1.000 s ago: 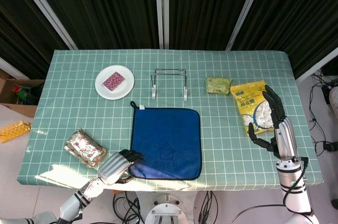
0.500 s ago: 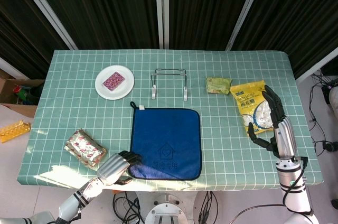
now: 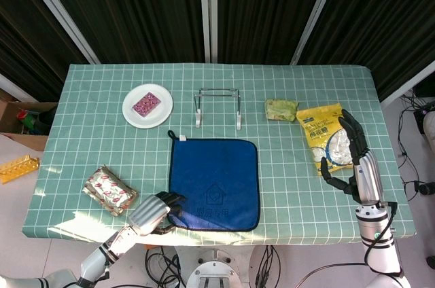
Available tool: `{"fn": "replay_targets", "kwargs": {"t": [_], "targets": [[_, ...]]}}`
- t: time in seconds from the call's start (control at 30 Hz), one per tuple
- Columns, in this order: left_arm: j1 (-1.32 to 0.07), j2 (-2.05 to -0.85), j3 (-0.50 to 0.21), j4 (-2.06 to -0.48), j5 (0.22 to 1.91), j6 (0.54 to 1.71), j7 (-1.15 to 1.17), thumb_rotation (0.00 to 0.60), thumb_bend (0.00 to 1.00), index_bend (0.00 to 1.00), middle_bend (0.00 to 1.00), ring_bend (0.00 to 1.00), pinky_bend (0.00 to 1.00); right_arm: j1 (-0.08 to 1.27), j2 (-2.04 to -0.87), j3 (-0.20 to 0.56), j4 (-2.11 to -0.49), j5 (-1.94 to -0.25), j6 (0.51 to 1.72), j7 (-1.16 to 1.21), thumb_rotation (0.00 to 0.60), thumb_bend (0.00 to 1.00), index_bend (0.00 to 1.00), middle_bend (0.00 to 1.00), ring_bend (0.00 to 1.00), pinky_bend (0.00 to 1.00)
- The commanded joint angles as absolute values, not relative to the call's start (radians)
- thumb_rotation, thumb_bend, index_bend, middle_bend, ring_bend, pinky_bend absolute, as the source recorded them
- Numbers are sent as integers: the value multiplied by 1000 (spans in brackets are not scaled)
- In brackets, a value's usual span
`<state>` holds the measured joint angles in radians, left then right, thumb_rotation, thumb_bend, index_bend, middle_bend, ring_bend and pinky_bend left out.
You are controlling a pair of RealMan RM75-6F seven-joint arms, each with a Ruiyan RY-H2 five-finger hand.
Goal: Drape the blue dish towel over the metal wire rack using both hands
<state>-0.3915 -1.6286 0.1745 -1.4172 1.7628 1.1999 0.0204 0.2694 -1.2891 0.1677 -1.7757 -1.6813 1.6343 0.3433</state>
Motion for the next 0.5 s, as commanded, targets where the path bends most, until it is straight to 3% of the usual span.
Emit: {"fn": "replay_targets", "kwargs": {"t": [0.03,0.2,0.5], "targets": [[-393,-1634,173,-1413,1763,1199,19,600,257,488,234,232,317,269,-1290,167,-1773,-1681,1634,345,600,472,0,0,0,0],[-397,-1644,171,-1408,1763,1198,18,600,301,502,234,232,317,266,-1288,169,-1774,-1681,1639,346,600,476,0,0,0,0],[-394,-1648,162,-1418,1757,1217,9,600,499,605,234,232,317,262,-1286,172,-1775,-1677,1644,346,600,476,0,0,0,0]]}}
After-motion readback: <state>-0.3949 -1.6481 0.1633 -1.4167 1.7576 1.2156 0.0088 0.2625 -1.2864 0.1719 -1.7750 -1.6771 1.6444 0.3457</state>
